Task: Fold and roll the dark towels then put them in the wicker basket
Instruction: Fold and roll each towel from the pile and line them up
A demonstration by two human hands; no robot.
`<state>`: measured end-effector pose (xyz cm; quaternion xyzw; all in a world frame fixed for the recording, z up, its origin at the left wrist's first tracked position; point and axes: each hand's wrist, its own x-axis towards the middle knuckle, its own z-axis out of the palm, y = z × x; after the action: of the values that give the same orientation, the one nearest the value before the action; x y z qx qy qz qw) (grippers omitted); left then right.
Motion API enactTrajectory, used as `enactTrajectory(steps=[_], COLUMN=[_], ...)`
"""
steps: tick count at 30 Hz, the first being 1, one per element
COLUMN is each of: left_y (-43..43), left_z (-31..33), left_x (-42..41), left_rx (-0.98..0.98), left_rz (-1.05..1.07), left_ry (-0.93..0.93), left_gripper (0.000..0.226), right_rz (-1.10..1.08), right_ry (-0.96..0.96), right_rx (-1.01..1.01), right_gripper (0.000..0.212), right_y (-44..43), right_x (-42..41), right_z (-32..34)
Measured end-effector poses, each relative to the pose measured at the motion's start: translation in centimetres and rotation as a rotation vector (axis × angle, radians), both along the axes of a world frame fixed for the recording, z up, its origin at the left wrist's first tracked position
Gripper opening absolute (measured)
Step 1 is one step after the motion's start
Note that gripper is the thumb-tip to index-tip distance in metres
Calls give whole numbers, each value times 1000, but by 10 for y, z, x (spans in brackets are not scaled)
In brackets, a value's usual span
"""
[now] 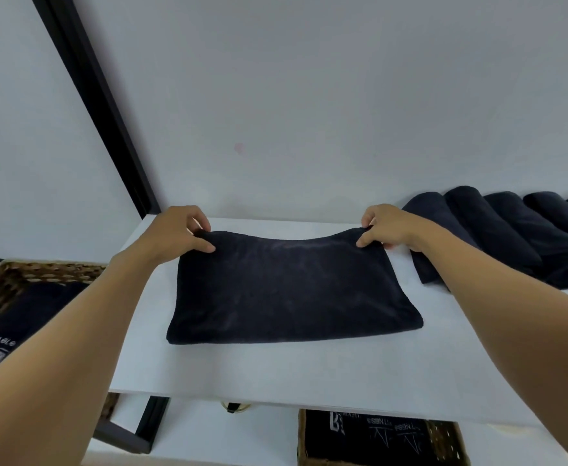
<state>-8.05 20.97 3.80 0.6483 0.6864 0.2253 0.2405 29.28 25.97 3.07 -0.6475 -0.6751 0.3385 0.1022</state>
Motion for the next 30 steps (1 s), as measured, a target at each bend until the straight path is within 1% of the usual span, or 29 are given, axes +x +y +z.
enactTrajectory(steps=[2, 3, 4, 6, 7, 9, 12, 13, 16, 19, 21, 25, 27, 30], left_y=[-1, -2, -3, -8, -10, -13, -14, -13, -10, -9, -8, -4, -3, 0], left_z=[2, 3, 5, 8, 8, 7, 1, -2, -12, -20, -24, -25, -25, -26], left_x=[-1, -3, -4, -8, -10, -14, -20, -21, -18, -10, -5, 1, 1, -2], left_rx=[-16, -28, -41, -73, -81, -74, -15, 4, 49, 86, 109, 149, 150, 141], left_rz=[14, 19, 19, 25, 37, 68, 150, 177, 218, 250, 273, 339, 358, 375], left_ry=[-51, -97, -163, -293, -316, -303, -258, -244, -215, -126, -74, -23, -14, -34], left_gripper=[34, 32, 27, 21, 19, 17, 12, 11, 13, 12, 8, 12, 14, 13], right_rz=[-2, 17, 46, 112, 130, 126, 43, 15, -27, -71, -95, -107, -99, -58], right_ry=[55, 62, 53, -11, -60, -137, -151, -143, -120, -20, 35, -3, -30, -8], right_rx=[16, 35, 63, 124, 150, 187, 186, 170, 121, 74, -6, -200, -271, -334], right_gripper=[35, 35, 31, 15, 10, 8, 11, 11, 22, 19, 18, 38, 35, 35], right_y=[0, 0, 0, -3, -4, -4, -4, -4, -5, -2, 0, 15, 21, 24], right_x=[0, -1, -2, -4, -4, -1, 8, 11, 12, 7, 1, -8, -12, -17], right_z=[3, 5, 8, 16, 19, 20, 13, 9, -5, -13, -11, -5, -2, 3])
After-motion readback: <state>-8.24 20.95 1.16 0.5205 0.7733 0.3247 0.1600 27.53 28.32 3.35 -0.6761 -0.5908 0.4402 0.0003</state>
